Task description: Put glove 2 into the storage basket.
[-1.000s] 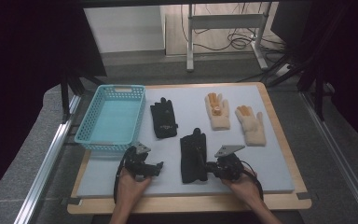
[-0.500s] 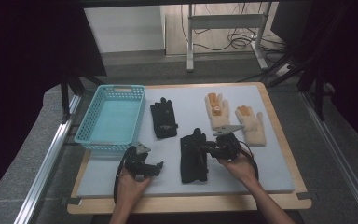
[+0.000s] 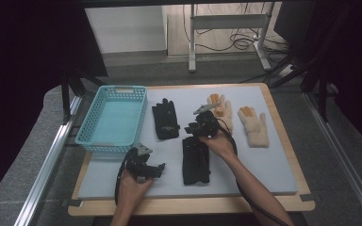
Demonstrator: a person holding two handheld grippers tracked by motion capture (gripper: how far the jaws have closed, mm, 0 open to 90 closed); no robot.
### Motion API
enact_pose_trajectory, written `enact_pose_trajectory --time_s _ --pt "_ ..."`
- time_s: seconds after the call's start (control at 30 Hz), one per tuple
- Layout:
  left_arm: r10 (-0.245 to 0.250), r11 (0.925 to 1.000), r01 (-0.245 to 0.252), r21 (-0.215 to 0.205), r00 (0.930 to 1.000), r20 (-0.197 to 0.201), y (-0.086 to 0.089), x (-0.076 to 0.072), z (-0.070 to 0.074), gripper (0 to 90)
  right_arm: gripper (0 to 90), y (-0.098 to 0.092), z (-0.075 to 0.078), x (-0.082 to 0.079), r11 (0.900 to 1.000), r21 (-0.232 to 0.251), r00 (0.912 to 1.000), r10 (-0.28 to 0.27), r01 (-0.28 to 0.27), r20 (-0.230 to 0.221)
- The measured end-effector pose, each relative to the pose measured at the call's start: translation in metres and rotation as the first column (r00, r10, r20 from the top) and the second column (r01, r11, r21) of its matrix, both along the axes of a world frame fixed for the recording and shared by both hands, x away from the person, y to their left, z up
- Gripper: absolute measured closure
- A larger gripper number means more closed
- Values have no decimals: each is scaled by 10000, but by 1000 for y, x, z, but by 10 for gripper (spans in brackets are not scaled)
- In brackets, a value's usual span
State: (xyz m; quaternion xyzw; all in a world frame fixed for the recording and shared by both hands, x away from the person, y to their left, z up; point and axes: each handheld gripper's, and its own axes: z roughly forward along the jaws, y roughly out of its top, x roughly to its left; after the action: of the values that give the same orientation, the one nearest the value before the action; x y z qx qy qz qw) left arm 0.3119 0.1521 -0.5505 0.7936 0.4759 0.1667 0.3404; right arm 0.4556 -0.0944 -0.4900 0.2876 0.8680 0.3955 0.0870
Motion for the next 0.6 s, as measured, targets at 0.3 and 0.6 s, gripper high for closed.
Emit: enact_pose_trajectory --time_s 0.3,0.6 --pt "-1 10000 1 -40 10000 11 0 0 0 29 643 34 -19 28 9977 -656 9996 182 -195 -194" --pt "-43 10000 43 17 10000 -11 0 0 0 29 824 47 -34 46 9959 -814 9953 324 -399 -915"
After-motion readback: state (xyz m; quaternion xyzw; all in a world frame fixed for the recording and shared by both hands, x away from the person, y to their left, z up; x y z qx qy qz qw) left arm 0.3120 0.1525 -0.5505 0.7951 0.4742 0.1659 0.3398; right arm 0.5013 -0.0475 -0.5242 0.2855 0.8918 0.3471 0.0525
